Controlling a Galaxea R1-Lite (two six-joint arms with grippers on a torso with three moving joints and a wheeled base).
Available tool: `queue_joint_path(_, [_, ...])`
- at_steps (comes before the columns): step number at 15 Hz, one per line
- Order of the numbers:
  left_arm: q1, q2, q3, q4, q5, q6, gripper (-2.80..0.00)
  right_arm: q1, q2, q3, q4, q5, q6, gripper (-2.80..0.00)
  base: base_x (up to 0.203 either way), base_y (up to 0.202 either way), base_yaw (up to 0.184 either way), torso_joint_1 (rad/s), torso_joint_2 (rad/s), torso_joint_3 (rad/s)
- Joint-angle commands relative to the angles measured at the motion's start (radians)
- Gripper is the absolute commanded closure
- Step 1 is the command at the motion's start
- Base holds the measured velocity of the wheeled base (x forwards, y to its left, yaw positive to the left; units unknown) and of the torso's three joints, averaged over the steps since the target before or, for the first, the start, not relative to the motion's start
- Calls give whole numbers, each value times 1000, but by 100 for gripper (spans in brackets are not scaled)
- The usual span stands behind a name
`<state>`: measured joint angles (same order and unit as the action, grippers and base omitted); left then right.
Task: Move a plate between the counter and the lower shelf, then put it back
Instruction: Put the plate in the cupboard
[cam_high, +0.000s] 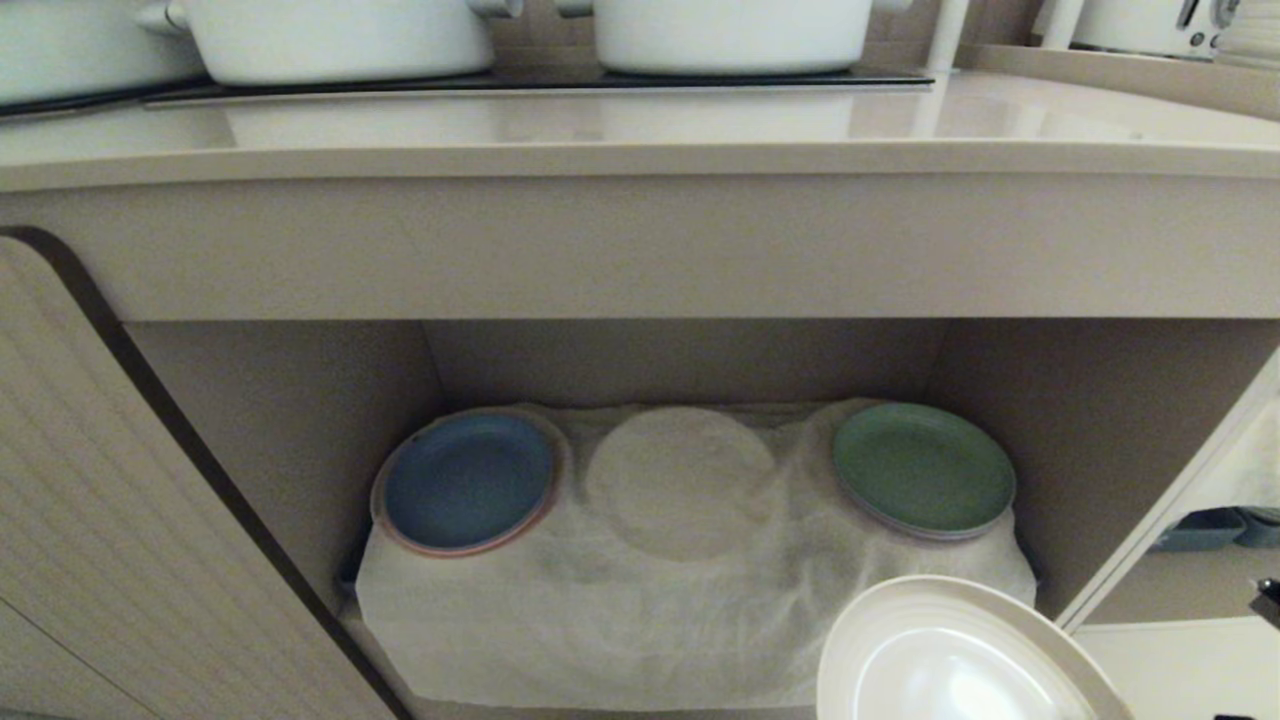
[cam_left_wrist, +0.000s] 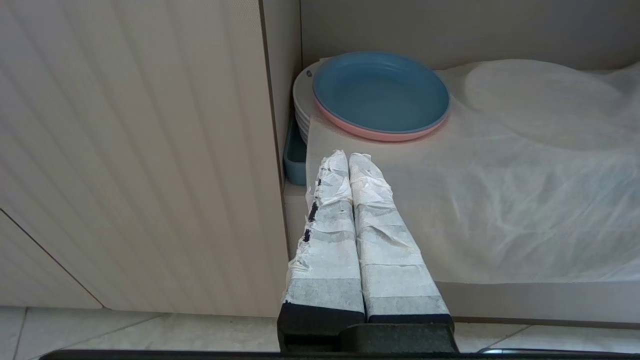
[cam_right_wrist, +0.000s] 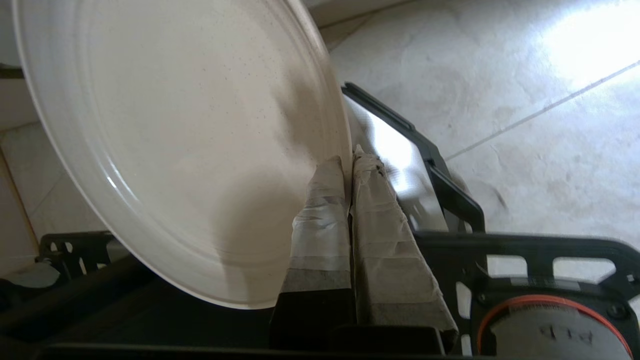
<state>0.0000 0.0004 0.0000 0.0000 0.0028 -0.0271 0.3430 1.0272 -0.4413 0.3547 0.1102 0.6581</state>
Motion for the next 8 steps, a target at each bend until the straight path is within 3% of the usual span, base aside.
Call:
queue_joint_path(1, [0, 0, 0, 0, 0, -1, 0, 2, 55, -6, -28, 2, 2, 0, 0, 0, 0, 0, 0, 0])
queue_joint_path(8, [0, 0, 0, 0, 0, -1, 0, 67, 203, -11, -150, 14, 3, 0, 0, 0, 0, 0, 0, 0])
